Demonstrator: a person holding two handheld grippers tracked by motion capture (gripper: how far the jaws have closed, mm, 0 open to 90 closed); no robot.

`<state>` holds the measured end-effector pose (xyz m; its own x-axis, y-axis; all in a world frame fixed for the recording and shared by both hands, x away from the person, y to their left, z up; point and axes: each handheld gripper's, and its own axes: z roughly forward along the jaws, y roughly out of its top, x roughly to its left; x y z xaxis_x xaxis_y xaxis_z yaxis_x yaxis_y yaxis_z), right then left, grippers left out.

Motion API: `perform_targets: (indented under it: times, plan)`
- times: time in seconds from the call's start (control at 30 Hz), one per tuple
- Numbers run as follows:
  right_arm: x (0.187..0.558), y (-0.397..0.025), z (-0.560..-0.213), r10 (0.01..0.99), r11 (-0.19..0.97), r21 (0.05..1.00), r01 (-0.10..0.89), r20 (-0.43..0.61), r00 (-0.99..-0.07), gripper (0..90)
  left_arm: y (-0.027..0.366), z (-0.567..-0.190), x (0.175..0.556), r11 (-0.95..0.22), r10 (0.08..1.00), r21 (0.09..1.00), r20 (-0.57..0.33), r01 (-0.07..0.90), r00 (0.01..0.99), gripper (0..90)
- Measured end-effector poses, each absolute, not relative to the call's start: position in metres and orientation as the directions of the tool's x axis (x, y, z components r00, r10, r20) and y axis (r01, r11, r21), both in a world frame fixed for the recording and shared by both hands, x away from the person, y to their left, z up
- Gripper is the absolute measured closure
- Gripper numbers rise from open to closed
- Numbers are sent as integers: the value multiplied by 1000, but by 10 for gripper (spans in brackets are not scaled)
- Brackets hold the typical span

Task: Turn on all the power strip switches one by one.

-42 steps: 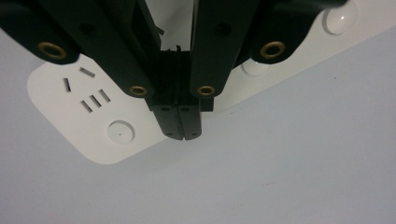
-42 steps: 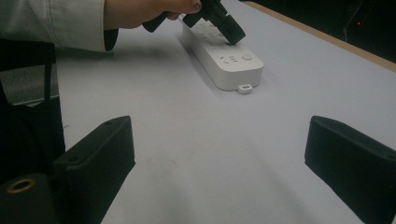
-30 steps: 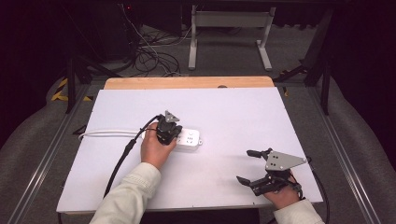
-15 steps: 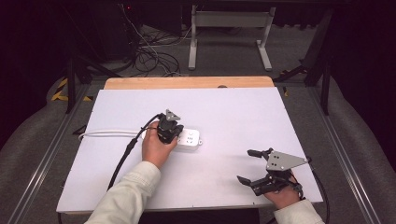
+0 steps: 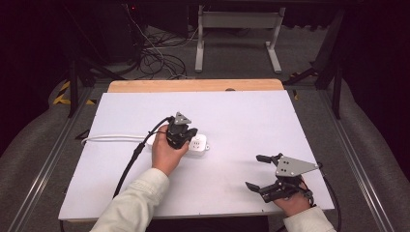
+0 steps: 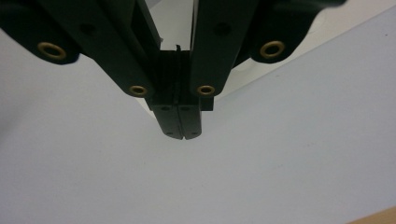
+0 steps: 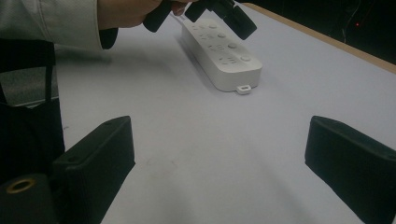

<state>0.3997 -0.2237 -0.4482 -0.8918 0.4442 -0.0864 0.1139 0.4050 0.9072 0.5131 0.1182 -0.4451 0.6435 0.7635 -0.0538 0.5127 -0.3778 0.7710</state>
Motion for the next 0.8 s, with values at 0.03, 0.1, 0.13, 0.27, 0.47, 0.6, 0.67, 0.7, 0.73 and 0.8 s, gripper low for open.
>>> perform_targets:
  times: [0.03, 0.1, 0.13, 0.27, 0.47, 0.6, 0.67, 0.7, 0.73, 0.8]
  plan:
    - [400, -224, -448, 443, 406, 907, 113, -88, -892, 88, 117, -446, 514, -373, 762, 773, -61, 514, 644, 900]
    - [400, -224, -448, 443, 406, 907, 115, -85, -892, 88, 116, -448, 515, -371, 760, 770, -70, 520, 646, 900]
    - [400, -224, -449, 442, 408, 906, 115, -86, -893, 87, 115, -450, 516, -377, 760, 766, -66, 521, 647, 900]
    - [400, -224, -448, 441, 405, 907, 114, -85, -893, 87, 111, -456, 517, -383, 758, 758, -69, 528, 649, 900]
    - [400, -224, -448, 440, 407, 906, 115, -85, -894, 88, 107, -462, 518, -403, 758, 746, -53, 530, 650, 900]
    - [400, -224, -448, 438, 410, 905, 113, -87, -895, 87, 108, -462, 518, -397, 761, 748, -56, 532, 646, 900]
    - [400, -224, -449, 437, 409, 906, 114, -85, -895, 87, 107, -462, 518, -401, 761, 748, -50, 529, 647, 900]
    - [400, -224, -448, 437, 410, 905, 113, -86, -895, 88, 107, -462, 518, -399, 762, 748, -52, 531, 646, 900]
    - [400, -224, -449, 437, 410, 905, 112, -86, -896, 87, 108, -462, 518, -398, 761, 747, -54, 532, 646, 900]
    - [400, -224, -449, 437, 409, 906, 112, -87, -895, 87, 108, -462, 518, -400, 761, 745, -55, 533, 647, 900]
